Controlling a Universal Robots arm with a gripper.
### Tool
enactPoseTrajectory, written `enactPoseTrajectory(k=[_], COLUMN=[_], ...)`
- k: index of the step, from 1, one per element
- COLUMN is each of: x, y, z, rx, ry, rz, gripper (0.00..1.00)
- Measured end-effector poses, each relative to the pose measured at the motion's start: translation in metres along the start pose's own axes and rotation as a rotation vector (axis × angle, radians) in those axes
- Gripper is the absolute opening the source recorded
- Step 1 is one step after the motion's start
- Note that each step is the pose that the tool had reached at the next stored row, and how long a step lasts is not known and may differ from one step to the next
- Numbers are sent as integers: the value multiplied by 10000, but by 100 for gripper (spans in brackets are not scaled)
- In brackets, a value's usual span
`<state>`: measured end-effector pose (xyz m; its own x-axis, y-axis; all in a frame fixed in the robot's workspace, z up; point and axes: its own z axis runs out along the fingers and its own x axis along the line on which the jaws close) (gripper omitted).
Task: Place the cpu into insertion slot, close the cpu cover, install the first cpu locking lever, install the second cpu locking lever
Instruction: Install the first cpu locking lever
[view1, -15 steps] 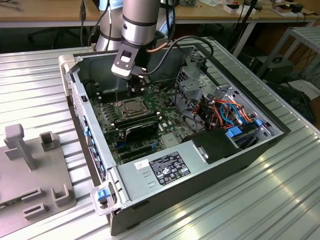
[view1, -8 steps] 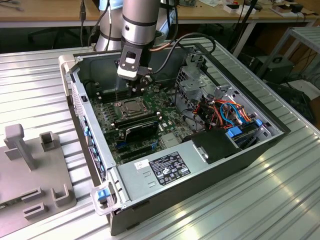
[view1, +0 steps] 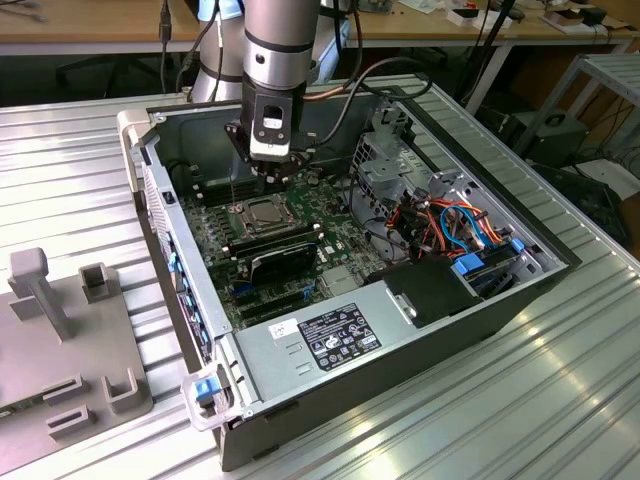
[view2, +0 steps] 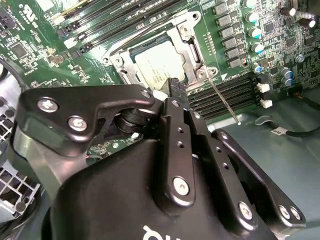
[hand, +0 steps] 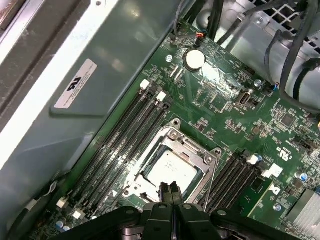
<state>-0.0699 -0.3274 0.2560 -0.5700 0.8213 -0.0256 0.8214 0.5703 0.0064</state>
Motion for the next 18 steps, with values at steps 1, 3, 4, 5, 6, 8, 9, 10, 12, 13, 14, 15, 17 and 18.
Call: enactPoseTrajectory(k=[1, 3, 4, 5, 6, 8, 9, 10, 12, 13, 14, 15, 17, 18], x=[0, 0, 0, 0, 0, 0, 0, 0, 0, 0, 0, 0, 0, 0], y=[0, 0, 1, 1, 0, 0, 0, 0, 0, 0, 0, 0, 0, 0], z=[0, 0, 1, 1, 0, 0, 0, 0, 0, -1, 0, 0, 0, 0], rx=[0, -2, -8, -14, -17, -31, -36, -40, -46, -65, -69, -72, -84, -88], ry=[-1, 0, 2, 3, 4, 8, 9, 11, 13, 35, 37, 38, 42, 43], rz=[-1, -37, -243, -471, -656, -1225, -1368, -1477, -1717, -1809, -1897, -1984, -2470, -2673], gripper=[11, 11, 11, 11, 11, 11, 11, 11, 11, 11, 11, 11, 11, 11])
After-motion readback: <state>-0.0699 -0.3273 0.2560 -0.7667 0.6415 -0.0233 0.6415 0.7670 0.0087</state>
